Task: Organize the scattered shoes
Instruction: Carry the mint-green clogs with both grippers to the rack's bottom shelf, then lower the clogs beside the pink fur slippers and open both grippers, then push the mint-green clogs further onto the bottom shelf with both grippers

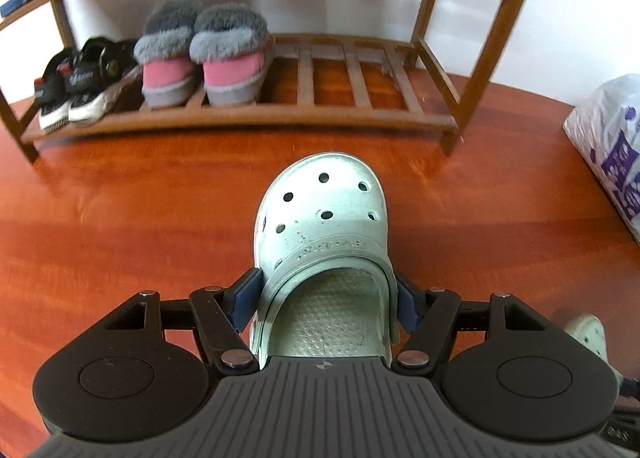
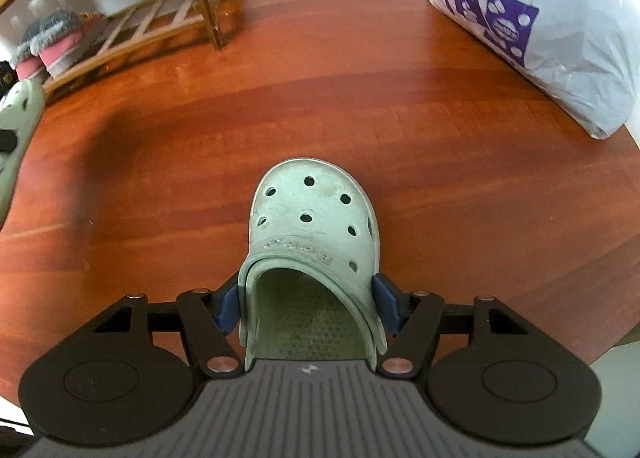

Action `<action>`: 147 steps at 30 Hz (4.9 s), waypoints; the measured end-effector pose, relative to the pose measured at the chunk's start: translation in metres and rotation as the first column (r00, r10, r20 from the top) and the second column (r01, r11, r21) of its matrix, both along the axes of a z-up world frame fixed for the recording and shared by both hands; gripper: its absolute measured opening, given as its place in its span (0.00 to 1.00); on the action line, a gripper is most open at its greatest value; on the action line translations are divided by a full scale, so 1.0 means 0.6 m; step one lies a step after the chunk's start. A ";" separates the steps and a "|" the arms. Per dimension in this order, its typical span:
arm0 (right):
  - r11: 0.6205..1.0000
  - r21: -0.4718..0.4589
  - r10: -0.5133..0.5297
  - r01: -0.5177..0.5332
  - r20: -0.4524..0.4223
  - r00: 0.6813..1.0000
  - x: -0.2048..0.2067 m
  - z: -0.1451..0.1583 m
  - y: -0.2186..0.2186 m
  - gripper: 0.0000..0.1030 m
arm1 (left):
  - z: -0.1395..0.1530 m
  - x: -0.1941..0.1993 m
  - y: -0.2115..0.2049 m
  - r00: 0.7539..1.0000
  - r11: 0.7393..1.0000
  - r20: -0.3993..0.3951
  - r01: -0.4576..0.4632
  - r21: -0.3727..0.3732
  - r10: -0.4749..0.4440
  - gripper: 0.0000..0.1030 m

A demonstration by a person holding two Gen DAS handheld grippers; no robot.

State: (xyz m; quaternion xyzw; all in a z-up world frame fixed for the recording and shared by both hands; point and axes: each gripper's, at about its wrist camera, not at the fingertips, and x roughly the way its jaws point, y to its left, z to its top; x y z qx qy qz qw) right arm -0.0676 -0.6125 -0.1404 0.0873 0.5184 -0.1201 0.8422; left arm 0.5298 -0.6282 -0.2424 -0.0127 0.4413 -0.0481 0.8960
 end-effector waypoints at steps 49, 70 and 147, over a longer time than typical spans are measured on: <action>0.985 -0.010 -0.173 0.173 0.041 0.984 0.065 0.102 0.093 0.69 | -0.050 0.361 -0.016 0.986 0.990 0.116 0.114 0.084 -0.123 0.79; 0.997 -0.043 0.071 -0.067 0.110 0.991 0.254 0.096 0.159 0.69 | 0.035 0.197 0.074 0.984 0.992 0.124 0.128 -0.011 -0.125 0.83; 0.964 -0.050 0.265 -0.261 0.142 0.954 0.457 -0.009 0.226 0.22 | -0.050 0.209 0.066 0.967 0.968 0.070 0.241 0.065 -0.245 0.17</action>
